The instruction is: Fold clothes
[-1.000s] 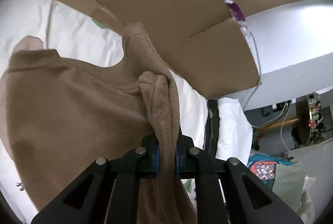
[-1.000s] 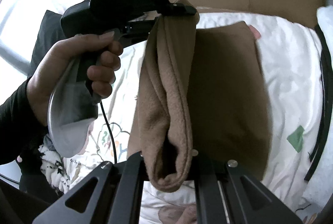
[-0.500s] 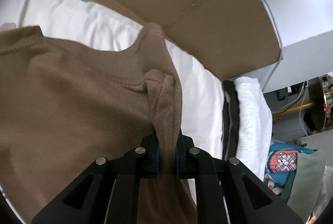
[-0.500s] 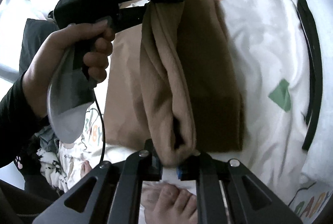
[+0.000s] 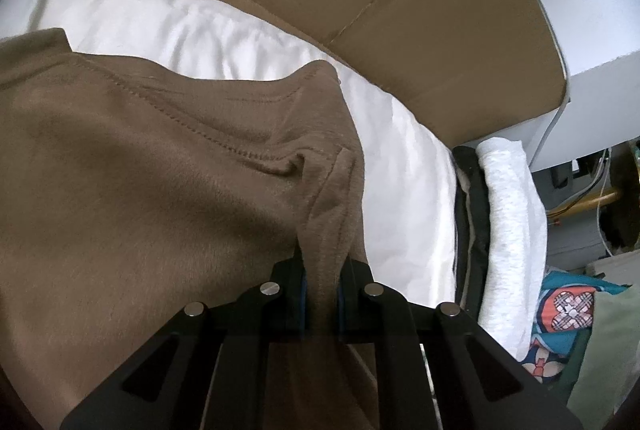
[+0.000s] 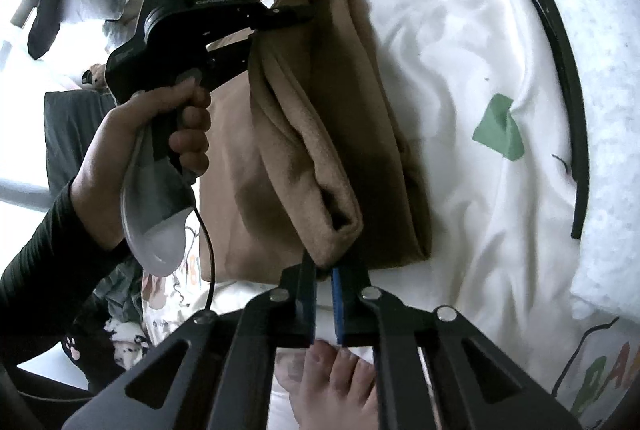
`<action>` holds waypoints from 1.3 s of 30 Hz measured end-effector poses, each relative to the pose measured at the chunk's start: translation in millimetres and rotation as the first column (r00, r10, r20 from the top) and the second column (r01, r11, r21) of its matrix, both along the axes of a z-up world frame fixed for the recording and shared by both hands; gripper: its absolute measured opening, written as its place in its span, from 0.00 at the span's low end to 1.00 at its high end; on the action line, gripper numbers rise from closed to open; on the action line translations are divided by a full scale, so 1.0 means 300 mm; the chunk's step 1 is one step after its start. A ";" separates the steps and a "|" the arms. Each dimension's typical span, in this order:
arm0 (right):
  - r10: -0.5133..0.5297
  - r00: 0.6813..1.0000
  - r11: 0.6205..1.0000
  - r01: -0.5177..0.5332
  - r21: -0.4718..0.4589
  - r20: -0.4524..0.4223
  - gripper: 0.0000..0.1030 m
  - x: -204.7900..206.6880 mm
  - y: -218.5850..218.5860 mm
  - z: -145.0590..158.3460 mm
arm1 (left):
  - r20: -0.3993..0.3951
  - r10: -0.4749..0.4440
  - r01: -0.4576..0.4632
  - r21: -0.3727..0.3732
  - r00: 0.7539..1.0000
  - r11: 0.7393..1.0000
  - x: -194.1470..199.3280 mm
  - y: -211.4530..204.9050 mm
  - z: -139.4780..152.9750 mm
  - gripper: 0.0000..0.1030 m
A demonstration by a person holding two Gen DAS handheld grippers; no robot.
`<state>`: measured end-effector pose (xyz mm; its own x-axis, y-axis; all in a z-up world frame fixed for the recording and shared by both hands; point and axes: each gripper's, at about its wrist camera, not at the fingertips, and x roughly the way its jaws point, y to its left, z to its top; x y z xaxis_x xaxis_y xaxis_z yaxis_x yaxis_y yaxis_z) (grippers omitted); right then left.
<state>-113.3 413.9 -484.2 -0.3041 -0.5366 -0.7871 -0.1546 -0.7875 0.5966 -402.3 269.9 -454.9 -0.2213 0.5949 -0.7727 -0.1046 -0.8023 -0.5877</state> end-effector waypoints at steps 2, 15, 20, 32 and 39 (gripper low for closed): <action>-0.001 1.000 1.000 0.001 -0.004 0.005 0.04 0.006 -0.004 -0.012 | -0.003 -0.004 0.004 -0.022 1.000 1.000 -0.002 0.013 0.000 0.09; -0.069 0.995 0.997 0.070 -0.013 0.073 0.03 0.036 0.043 -0.109 | 0.033 -0.062 0.063 -0.030 0.998 0.998 -0.040 0.068 0.028 0.39; -0.072 0.994 0.997 0.072 -0.006 0.078 0.03 0.033 0.044 -0.120 | -0.022 -0.130 0.130 -0.023 0.991 0.991 -0.027 0.071 0.119 0.56; -0.080 0.996 0.997 0.080 -0.012 0.033 0.08 0.066 0.060 -0.039 | 0.019 -0.251 0.251 -0.154 0.968 0.956 0.039 0.057 0.081 0.56; -0.137 0.990 0.990 0.137 0.036 0.016 0.12 0.084 0.154 -0.012 | 0.013 -0.303 0.299 -0.208 0.953 0.931 0.071 0.090 0.049 0.24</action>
